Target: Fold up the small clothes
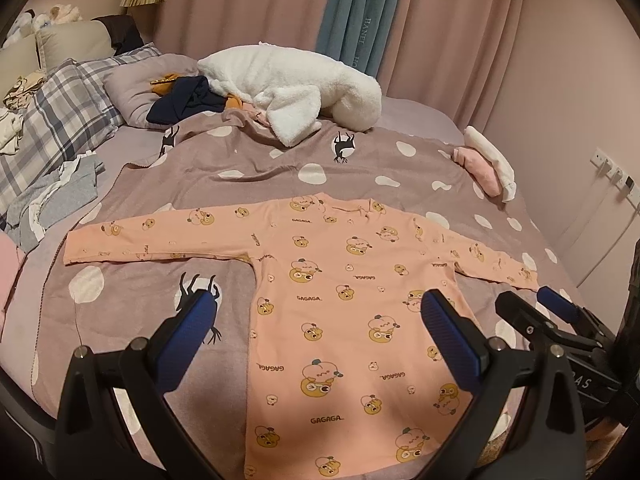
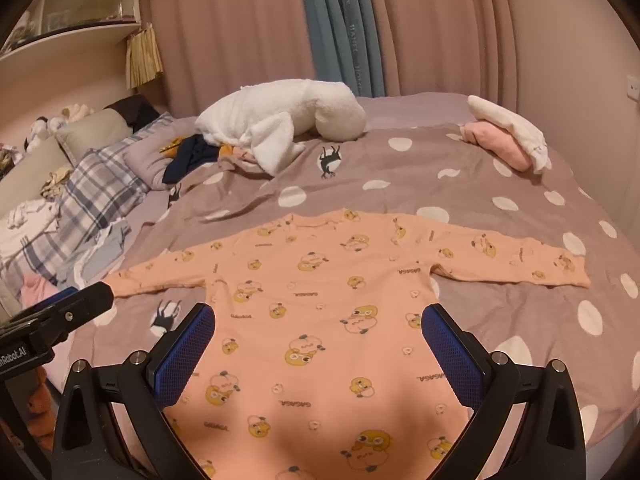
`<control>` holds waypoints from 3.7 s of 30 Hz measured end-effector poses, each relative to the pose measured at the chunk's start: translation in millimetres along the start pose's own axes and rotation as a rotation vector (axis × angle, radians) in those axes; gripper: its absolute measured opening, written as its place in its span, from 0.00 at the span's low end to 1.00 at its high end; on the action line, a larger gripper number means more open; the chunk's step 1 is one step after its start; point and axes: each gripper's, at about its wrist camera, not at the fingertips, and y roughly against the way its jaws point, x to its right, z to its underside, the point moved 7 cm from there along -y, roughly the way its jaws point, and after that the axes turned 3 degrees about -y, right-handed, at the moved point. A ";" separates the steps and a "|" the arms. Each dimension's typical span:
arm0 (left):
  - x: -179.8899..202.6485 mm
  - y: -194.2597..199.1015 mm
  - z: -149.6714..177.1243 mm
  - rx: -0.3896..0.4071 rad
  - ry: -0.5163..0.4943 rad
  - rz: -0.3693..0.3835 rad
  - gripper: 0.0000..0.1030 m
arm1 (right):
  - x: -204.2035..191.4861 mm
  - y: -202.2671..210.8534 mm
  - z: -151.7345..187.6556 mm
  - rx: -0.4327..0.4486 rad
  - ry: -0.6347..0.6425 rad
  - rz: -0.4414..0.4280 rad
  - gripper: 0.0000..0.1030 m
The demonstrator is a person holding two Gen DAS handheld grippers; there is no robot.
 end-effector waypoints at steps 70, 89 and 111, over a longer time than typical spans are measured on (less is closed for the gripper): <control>-0.2 -3.6 2.0 -0.024 0.007 0.051 0.99 | -5.1 -4.9 -3.6 -0.031 -0.019 0.000 0.97; 18.3 -57.3 11.4 -0.165 0.058 0.125 0.98 | 100.2 -34.8 -46.7 -0.065 -0.285 -0.003 0.75; 44.0 -155.2 52.8 -0.422 0.101 0.169 0.87 | 420.3 -78.6 20.3 -0.220 -0.943 0.363 0.42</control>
